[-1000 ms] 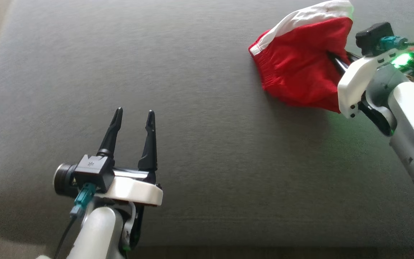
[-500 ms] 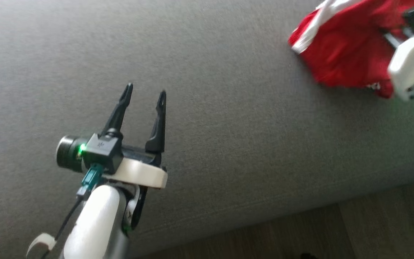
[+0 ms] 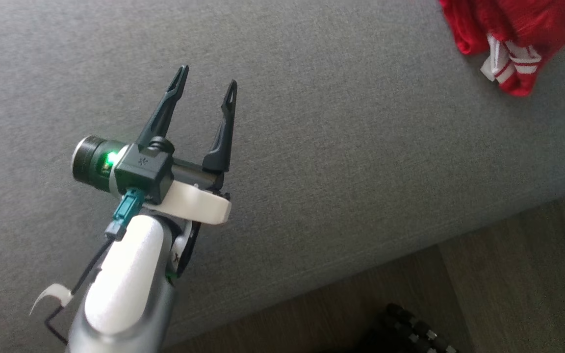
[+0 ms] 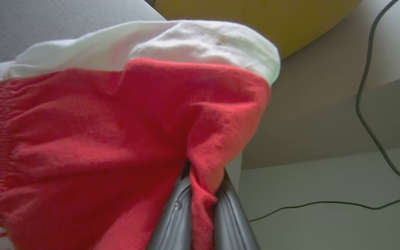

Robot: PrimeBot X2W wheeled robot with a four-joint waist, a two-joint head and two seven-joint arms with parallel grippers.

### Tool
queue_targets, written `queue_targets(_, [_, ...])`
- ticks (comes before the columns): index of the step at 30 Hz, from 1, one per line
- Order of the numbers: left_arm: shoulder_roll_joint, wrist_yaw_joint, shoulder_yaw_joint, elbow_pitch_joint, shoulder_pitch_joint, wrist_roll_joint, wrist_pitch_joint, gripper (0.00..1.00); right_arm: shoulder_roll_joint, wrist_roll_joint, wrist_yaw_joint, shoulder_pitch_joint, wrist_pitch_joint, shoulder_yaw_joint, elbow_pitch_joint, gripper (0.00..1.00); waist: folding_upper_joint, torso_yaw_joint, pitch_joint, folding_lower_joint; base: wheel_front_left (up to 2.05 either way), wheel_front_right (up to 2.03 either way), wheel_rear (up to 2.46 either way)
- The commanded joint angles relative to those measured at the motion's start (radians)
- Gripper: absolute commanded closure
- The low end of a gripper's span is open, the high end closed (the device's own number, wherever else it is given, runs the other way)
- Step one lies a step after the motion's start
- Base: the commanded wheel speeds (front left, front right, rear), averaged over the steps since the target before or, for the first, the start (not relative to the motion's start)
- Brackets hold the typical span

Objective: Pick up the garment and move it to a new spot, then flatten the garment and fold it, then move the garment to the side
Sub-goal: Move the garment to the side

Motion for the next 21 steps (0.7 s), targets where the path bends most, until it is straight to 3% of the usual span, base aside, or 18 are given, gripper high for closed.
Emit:
queue_targets(1, [0.009,-0.003,0.031,-0.026,-0.028,0.016,-0.005,0.00,-0.037,-0.017,-0.001,-0.010,-0.013,-0.009,0.018,1.00,0.0000,-0.022,0.028,-0.0001,0.00,0.00,0.00])
queue_targets(14, [0.007,-0.009,0.028,-0.012,-0.067,0.014,-0.005,0.00,0.002,-0.035,-0.001,-0.061,-0.077,-0.071,0.174,1.00,0.0000,0.006,0.091,-0.0001,0.00,0.00,0.00])
queue_targets(15, [0.007,-0.010,0.029,-0.011,-0.066,0.014,-0.005,0.00,0.007,-0.033,-0.001,-0.063,-0.081,-0.079,0.182,0.80,0.0000,0.010,0.093,-0.0001,0.00,0.00,0.00])
queue_targets(16, [0.007,-0.010,0.031,-0.011,-0.065,0.013,-0.005,0.00,0.011,-0.031,-0.001,-0.064,-0.087,-0.085,0.190,0.05,0.0000,0.013,0.094,-0.0001,0.00,0.00,0.00])
queue_targets(17, [0.007,-0.010,0.032,-0.010,-0.063,0.013,-0.005,0.00,0.015,-0.023,-0.001,-0.063,-0.085,-0.093,0.199,0.00,0.0000,0.016,0.094,-0.0001,0.00,0.00,0.00])
queue_targets(21, [0.007,-0.009,0.037,-0.008,-0.062,0.012,-0.005,0.00,0.017,-0.017,-0.001,-0.059,-0.083,-0.098,0.220,0.00,0.0000,0.028,0.095,-0.0001,0.00,0.00,0.00])
